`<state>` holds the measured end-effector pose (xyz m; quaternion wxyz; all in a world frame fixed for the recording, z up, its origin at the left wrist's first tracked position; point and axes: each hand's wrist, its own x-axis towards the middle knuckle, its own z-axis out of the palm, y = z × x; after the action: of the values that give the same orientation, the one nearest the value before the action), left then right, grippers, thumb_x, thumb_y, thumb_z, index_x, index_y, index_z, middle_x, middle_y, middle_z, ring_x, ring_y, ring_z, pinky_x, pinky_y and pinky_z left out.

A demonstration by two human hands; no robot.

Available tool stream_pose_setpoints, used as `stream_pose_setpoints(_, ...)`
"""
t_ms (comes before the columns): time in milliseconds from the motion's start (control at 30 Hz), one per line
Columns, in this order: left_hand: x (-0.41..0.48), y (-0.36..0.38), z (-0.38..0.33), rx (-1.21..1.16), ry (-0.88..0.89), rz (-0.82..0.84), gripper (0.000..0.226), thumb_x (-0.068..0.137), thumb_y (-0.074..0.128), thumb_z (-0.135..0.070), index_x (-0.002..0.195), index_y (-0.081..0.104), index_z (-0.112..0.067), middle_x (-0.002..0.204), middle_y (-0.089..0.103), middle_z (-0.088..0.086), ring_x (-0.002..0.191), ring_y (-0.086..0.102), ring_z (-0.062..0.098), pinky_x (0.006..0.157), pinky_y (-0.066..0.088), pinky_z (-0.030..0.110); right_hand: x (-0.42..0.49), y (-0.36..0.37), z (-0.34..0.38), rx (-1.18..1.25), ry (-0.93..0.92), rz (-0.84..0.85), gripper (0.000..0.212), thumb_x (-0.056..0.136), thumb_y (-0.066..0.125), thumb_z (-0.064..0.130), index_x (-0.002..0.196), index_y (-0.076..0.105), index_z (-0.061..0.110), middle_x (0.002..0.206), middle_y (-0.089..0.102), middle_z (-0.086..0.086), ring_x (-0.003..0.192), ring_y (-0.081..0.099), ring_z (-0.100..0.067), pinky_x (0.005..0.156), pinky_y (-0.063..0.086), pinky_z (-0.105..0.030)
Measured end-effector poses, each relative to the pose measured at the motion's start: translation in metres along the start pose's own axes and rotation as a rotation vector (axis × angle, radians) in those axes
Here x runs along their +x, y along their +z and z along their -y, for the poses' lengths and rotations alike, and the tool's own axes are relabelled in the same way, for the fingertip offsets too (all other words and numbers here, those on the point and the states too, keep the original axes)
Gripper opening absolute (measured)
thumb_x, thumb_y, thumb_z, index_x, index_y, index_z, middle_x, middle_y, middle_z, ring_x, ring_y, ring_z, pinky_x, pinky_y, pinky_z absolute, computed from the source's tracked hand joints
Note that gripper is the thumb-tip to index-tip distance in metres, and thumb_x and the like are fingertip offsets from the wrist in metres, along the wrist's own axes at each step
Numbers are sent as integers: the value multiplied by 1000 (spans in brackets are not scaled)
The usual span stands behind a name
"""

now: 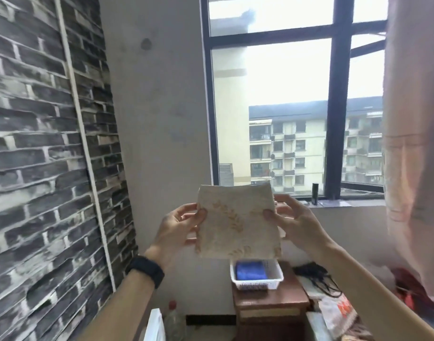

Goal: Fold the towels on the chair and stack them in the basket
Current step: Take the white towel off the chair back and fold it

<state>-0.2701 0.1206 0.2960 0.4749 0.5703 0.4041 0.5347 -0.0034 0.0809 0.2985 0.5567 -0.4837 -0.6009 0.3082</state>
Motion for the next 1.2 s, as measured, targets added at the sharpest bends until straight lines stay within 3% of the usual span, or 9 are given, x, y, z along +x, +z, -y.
stream_pose_setpoints(133, 90, 13, -3, 6, 41, 63, 33, 84, 73, -28, 114, 67, -18, 109, 73, 10, 94, 70, 32, 78, 60, 48, 71, -7, -12, 22, 3, -76, 26, 90, 72, 18, 109, 64, 34, 101, 74, -2, 88, 71, -16, 61, 57, -27)
stream_pose_setpoints(333, 196, 39, 24, -12, 28, 126, 30, 86, 73, -26, 114, 67, -16, 109, 72, 10, 82, 70, 22, 62, 60, 34, 159, -27, -59, -26, 5, -129, 26, 89, 73, 26, 110, 64, 39, 99, 76, 4, 88, 72, -8, 78, 58, -41)
stream_pose_setpoints(433, 241, 53, 50, -1, -20, 151, 39, 81, 75, -30, 116, 67, -15, 108, 73, 10, 77, 71, 17, 58, 56, 29, 198, -38, -94, -45, 30, -114, 26, 88, 73, 27, 109, 64, 40, 101, 76, 3, 91, 72, -10, 80, 59, -42)
stream_pose_setpoints(600, 323, 83, 89, 6, -44, 138, 56, 67, 79, -38, 116, 66, -14, 105, 71, 8, 79, 72, 18, 61, 56, 33, 284, -63, -148, -54, 46, -68, 31, 89, 73, 30, 117, 62, 39, 104, 75, 1, 98, 70, -14, 77, 56, -40)
stream_pose_setpoints(700, 375, 103, 105, -8, -47, 94, 50, 72, 78, -34, 115, 66, -13, 104, 70, 8, 78, 71, 19, 61, 57, 33, 338, -77, -176, -35, 35, -39, 29, 89, 72, 29, 114, 61, 40, 101, 76, 2, 98, 71, -13, 76, 55, -38)
stream_pose_setpoints(833, 438, 127, 125, -9, -70, 68, 37, 82, 75, -27, 115, 66, -13, 99, 70, 5, 69, 70, 14, 58, 56, 30, 406, -96, -210, -46, 44, 8, 28, 90, 72, 29, 109, 62, 45, 106, 73, 0, 102, 68, -15, 86, 57, -48)
stream_pose_setpoints(933, 481, 138, 144, -13, -94, 42, 36, 82, 75, -26, 114, 67, -12, 97, 69, 5, 70, 69, 16, 59, 56, 32, 453, -105, -239, -44, 69, 30, 30, 90, 73, 29, 116, 64, 40, 104, 74, -1, 102, 70, -17, 90, 56, -53)
stream_pose_setpoints(1067, 533, 142, 172, -22, -118, 13, 32, 83, 75, -24, 113, 67, -13, 97, 70, 5, 73, 70, 19, 61, 58, 35, 508, -103, -275, -28, 98, 57, 28, 90, 72, 27, 114, 65, 39, 102, 75, -2, 101, 70, -18, 80, 56, -43)
stream_pose_setpoints(1200, 583, 138, 214, -15, -170, 10, 20, 88, 72, -20, 107, 69, -17, 95, 70, 2, 71, 69, 16, 64, 59, 34, 550, -88, -322, -9, 170, 77, 27, 90, 72, 22, 111, 66, 38, 104, 74, -8, 100, 70, -22, 76, 57, -44)
